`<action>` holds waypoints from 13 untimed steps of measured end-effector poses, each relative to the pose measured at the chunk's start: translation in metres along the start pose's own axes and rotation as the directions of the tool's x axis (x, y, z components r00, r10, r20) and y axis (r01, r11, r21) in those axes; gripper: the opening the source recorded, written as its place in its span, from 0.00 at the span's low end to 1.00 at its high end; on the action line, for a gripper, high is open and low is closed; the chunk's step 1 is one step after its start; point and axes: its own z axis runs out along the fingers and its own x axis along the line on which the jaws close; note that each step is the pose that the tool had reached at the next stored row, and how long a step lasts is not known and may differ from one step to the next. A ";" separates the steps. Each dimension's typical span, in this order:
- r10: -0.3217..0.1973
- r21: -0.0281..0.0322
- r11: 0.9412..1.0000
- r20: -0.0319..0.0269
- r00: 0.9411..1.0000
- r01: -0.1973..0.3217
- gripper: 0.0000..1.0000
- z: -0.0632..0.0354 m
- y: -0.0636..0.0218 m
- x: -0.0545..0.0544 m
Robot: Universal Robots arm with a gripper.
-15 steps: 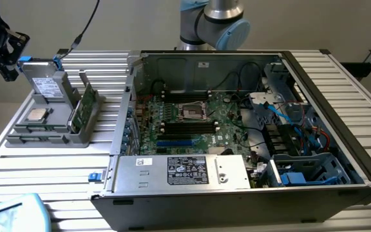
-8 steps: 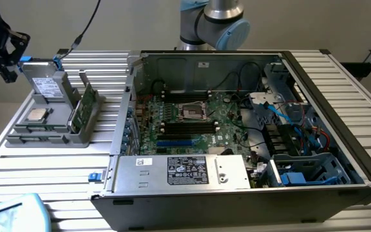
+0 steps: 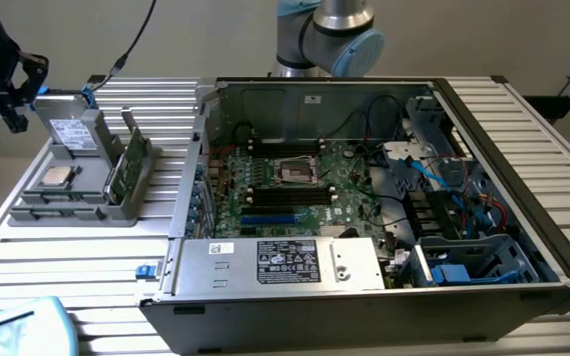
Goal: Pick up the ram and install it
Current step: 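Pick up the ram and move it above insertion slot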
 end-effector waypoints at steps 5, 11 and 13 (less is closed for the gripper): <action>-0.090 0.004 0.996 -0.006 0.996 0.090 0.11 0.0051 -0.0003 0.000; -0.198 0.009 0.980 -0.013 0.980 0.198 0.11 0.0114 -0.0008 -0.001; -0.234 0.010 0.972 -0.015 0.972 0.234 0.11 0.0134 -0.0010 -0.001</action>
